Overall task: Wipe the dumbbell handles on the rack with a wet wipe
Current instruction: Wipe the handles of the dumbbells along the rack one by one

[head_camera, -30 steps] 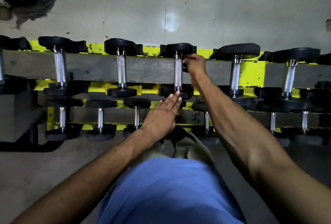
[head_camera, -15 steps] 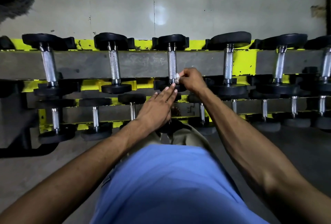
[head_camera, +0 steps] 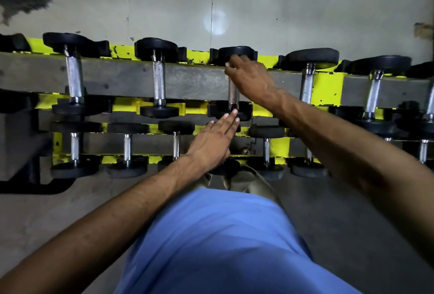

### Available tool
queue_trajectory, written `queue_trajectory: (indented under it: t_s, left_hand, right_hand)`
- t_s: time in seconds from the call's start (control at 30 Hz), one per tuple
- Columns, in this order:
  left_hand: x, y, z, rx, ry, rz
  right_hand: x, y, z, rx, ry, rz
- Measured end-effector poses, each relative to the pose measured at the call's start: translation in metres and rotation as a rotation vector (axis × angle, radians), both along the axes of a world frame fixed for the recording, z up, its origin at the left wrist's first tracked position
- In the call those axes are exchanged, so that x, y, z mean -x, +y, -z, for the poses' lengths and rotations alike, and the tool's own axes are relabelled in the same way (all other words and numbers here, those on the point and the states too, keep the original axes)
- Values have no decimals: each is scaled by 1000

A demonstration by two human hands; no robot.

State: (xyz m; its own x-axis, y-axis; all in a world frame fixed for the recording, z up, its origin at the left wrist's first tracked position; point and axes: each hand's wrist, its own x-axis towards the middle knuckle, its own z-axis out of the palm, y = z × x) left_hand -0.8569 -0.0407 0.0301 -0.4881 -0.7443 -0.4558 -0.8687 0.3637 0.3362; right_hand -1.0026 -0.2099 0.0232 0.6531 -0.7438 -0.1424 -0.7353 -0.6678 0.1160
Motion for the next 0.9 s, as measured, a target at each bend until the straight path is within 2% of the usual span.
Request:
queue_trajectory:
  t_s: [0.1,0.17,0.27,0.33,0.37,0.5,0.6,0.73,0.83,0.9]
  left_hand:
    - [2,2,2,8,8,-4]
    - [5,2,2,12,19,-14]
    - [5,3,0,11,21,-28]
    - [4,3,2,28,23,-34]
    - [4,4,3,38,28,-38]
    - [5,8,9,59,80,-41]
    - [0,9,7,87,104,-9]
    - [1,3,-4,142,169,20]
    - [14,-6,-13,154,204,40]
    - [28,-11,-18,161,220,42]
  right_hand:
    - [-2,19,2,-314,162,-247]
    - [-7,17,-5,-386,262,-322]
    - [-16,-7,-17,-214,231,-200]
    - [-20,-14,-23,-186,210,-98]
    - [-24,-11,-24,-237,233,-86]
    - [-42,15,-17,-651,350,-33]
    - [-39,14,-20,-655,208,-9]
    - [-9,10,-31,-722,-107,126]
    - [30,12,-35,-834,-412,361]
    - [56,13,-38,-834,-597,512]
